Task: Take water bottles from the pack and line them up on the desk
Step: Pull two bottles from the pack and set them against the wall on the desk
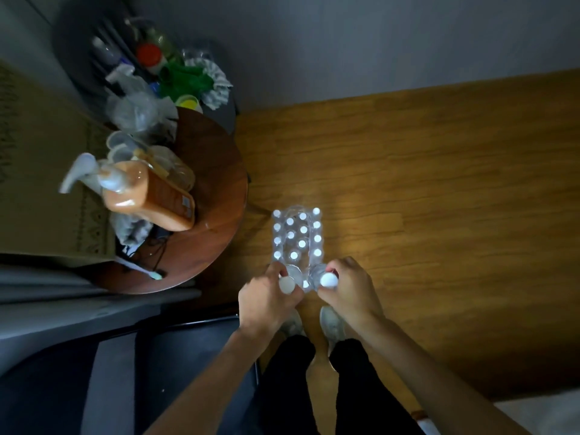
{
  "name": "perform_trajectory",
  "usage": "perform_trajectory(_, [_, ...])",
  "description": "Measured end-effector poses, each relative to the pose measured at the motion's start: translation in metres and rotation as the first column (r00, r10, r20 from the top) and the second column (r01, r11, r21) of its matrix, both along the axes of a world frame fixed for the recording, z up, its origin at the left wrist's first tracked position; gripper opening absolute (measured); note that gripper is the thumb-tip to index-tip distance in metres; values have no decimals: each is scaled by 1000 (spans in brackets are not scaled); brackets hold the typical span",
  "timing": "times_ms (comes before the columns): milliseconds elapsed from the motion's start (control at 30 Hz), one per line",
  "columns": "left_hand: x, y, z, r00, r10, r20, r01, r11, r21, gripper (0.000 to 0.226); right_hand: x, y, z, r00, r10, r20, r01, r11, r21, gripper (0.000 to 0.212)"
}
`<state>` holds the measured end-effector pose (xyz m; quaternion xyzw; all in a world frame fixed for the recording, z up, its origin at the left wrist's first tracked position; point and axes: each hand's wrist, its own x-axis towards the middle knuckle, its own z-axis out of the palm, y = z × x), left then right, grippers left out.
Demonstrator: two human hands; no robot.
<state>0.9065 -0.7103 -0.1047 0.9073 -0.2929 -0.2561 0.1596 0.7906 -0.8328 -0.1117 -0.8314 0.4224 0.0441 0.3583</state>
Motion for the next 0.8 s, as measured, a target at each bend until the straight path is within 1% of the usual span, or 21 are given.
perform_trajectory(200, [-30, 33, 51, 993, 116, -4, -116, 990, -77, 37, -19, 18, 52, 997, 24, 72, -21, 999, -39, 28])
perform_trajectory(300, [-49, 53, 67, 981, 196, -12, -196, 977, -84, 31, -28, 30, 67, 993, 84, 78, -80, 995, -58, 26])
perform_trajectory(433, [-80, 81, 82, 947, 322, -11, -322, 944, -66, 28, -40, 46, 80, 975, 214, 65, -211, 976, -54, 24])
perform_trajectory(533, [-107, 98, 94, 897, 441, 11, -440, 896, -53, 26, -48, 58, 85, 938, 335, 83, -331, 942, -57, 24])
perform_trajectory(600, [-130, 111, 100, 852, 523, 23, -521, 852, -59, 26, -54, 66, 89, 895, 435, 97, -432, 900, -53, 25])
perform_trajectory(700, [-166, 130, 111, 761, 646, 56, -642, 763, -74, 27, -64, 81, 98, 807, 579, 113, -577, 815, -57, 28])
perform_trajectory(800, [-203, 151, 127, 660, 747, 79, -739, 664, -112, 24, -74, 103, 111, 724, 679, 119, -675, 734, -77, 28])
